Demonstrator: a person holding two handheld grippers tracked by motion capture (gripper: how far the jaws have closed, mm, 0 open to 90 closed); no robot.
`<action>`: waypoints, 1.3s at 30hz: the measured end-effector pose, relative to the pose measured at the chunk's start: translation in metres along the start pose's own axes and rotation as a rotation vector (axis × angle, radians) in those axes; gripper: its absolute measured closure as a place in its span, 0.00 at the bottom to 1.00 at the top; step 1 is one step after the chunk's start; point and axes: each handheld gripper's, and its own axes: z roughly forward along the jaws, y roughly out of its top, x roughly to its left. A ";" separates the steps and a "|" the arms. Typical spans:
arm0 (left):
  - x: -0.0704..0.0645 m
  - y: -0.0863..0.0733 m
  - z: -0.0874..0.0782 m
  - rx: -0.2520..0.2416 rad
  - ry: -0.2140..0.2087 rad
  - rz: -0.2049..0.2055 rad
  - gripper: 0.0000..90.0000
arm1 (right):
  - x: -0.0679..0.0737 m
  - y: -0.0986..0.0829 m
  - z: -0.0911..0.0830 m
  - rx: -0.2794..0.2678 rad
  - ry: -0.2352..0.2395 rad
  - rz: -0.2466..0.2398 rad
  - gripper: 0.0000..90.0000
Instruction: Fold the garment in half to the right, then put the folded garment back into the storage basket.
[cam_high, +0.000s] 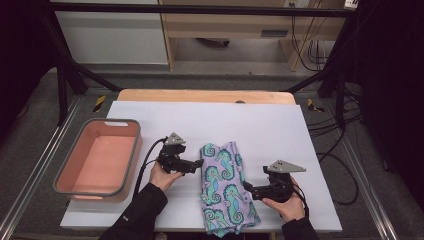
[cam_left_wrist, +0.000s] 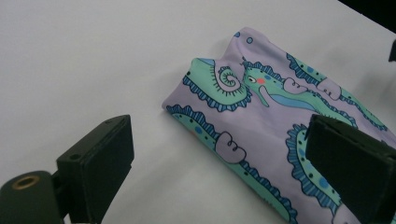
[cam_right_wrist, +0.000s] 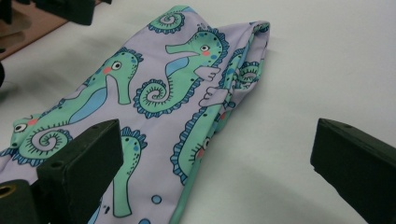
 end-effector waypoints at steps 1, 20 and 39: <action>0.000 0.002 0.003 0.003 0.003 0.001 0.08 | 0.001 -0.001 -0.001 0.003 -0.004 0.005 0.04; 0.013 0.008 0.033 0.049 0.048 -0.061 0.28 | 0.011 -0.011 -0.003 0.022 0.006 0.015 0.05; 0.009 0.006 0.051 0.107 0.052 -0.107 0.39 | 0.019 -0.024 -0.007 0.056 0.029 0.020 0.15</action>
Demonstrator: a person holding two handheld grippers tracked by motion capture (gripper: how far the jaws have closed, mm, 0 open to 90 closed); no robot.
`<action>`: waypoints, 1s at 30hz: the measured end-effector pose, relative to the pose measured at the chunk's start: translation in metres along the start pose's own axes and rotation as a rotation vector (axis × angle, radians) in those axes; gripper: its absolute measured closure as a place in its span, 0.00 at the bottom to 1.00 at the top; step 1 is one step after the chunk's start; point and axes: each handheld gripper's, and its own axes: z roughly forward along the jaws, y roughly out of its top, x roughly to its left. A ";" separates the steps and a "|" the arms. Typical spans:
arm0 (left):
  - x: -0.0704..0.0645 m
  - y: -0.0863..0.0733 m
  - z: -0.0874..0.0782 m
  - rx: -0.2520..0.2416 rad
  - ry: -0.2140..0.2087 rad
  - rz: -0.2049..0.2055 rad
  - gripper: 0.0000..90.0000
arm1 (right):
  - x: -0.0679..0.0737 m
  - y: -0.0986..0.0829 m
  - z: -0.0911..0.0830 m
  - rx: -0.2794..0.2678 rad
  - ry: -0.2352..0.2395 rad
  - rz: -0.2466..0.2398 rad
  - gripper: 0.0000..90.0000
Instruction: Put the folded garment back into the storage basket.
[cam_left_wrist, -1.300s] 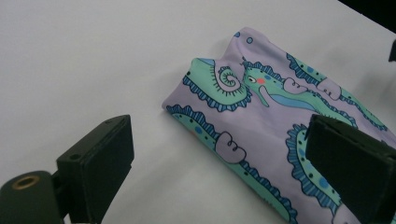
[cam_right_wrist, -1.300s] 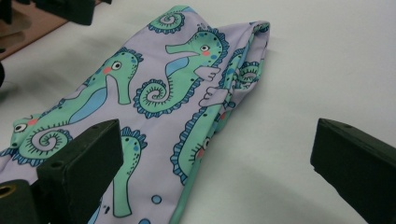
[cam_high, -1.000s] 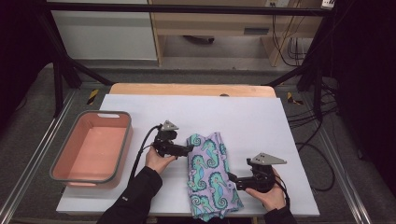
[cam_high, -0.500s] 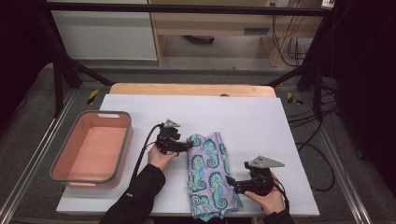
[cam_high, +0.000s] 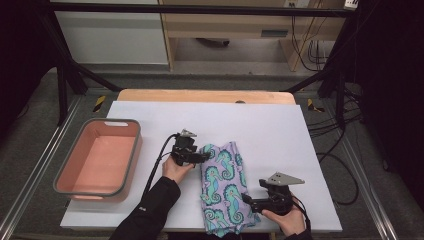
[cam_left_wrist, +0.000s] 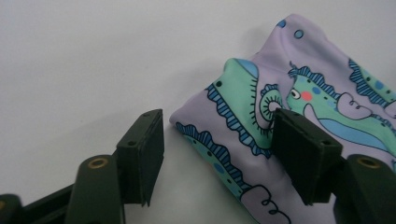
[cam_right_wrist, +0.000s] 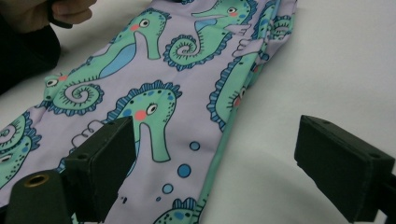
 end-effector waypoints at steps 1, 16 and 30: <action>0.000 0.000 0.001 0.003 0.000 -0.006 0.40 | 0.002 -0.001 0.000 0.012 0.003 -0.009 0.16; -0.003 -0.006 0.005 0.017 0.000 -0.028 0.74 | 0.013 -0.010 0.010 0.103 0.054 -0.002 0.29; -0.003 -0.009 0.006 -0.010 -0.013 -0.031 0.88 | 0.026 -0.010 0.015 0.126 0.040 -0.024 0.56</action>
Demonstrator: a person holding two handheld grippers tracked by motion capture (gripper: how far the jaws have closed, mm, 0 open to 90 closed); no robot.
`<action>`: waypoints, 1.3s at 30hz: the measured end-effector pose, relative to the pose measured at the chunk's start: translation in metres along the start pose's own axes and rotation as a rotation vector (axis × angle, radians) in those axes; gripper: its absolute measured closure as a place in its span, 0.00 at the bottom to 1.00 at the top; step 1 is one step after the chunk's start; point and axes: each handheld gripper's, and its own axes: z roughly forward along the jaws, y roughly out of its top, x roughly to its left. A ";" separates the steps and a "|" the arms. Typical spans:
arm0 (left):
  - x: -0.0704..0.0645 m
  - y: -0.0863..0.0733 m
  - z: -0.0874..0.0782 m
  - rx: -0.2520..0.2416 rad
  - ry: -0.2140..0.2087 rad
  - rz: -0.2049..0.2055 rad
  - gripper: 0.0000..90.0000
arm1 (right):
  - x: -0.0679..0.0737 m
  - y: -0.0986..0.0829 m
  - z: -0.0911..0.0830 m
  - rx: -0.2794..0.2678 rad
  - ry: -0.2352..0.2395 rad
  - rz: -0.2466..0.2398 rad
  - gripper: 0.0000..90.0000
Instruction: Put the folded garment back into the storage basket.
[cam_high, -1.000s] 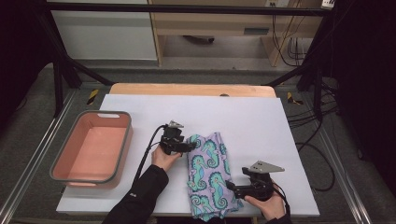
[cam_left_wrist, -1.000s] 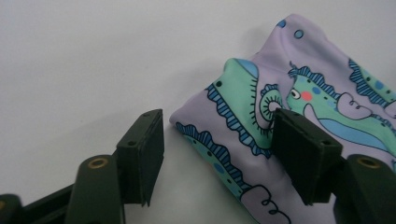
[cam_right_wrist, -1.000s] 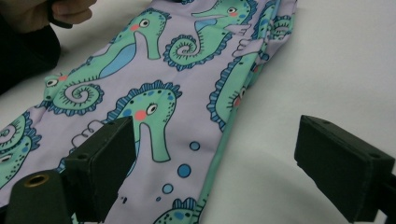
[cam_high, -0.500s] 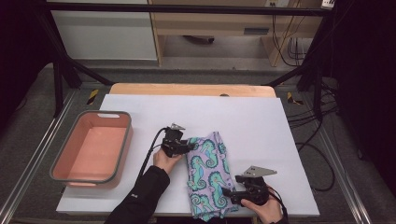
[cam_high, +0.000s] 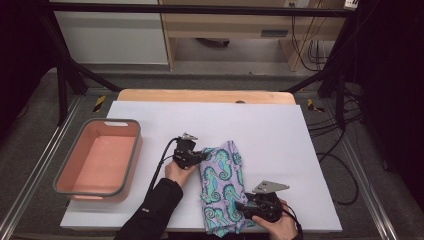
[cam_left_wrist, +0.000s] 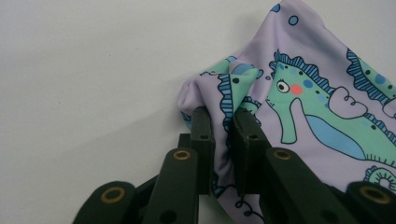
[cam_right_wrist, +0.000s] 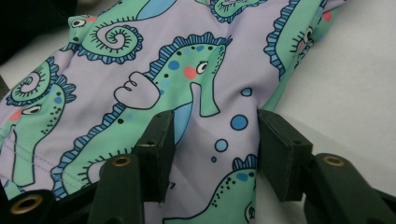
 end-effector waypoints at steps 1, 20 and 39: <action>0.000 0.000 0.000 -0.001 0.002 0.011 0.88 | 0.000 0.000 0.000 0.001 -0.003 0.007 0.59; 0.004 0.001 -0.003 -0.010 -0.041 -0.007 0.91 | 0.002 0.003 0.002 0.040 0.034 0.104 0.93; -0.018 0.024 -0.034 -0.101 -0.095 0.048 0.92 | -0.003 0.006 -0.005 0.016 0.053 0.114 0.94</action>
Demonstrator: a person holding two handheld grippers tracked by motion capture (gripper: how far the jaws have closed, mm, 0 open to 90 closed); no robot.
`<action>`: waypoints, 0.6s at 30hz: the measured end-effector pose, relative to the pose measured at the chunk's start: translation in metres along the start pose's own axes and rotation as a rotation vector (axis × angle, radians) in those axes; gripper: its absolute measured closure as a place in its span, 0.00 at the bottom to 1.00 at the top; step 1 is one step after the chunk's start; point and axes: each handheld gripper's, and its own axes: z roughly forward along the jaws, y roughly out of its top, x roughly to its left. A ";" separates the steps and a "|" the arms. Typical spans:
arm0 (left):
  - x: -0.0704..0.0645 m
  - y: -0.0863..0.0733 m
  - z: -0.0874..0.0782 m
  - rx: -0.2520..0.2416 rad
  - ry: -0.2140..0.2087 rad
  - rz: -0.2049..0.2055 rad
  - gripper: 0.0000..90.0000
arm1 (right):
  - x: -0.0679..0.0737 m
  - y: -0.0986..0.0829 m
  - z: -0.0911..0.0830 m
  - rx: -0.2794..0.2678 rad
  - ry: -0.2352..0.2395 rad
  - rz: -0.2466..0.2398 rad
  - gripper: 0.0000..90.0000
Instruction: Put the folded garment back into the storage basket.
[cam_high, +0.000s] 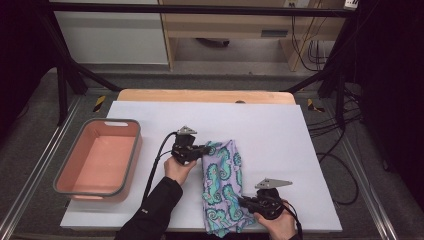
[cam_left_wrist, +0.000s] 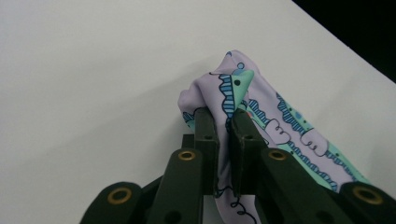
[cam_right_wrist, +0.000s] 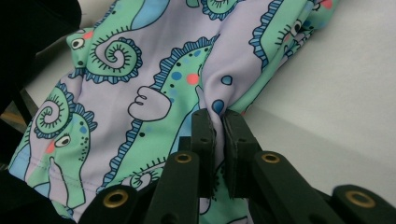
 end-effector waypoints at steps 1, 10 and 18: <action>-0.002 0.002 -0.001 -0.003 0.001 0.005 0.92 | 0.000 0.000 0.000 -0.002 0.000 0.001 0.94; -0.019 0.018 -0.011 -0.011 0.007 0.069 0.92 | 0.001 0.003 -0.003 -0.023 0.003 0.003 0.94; -0.028 0.028 -0.018 -0.006 0.008 0.099 0.92 | 0.004 0.006 -0.006 -0.042 0.012 -0.006 0.94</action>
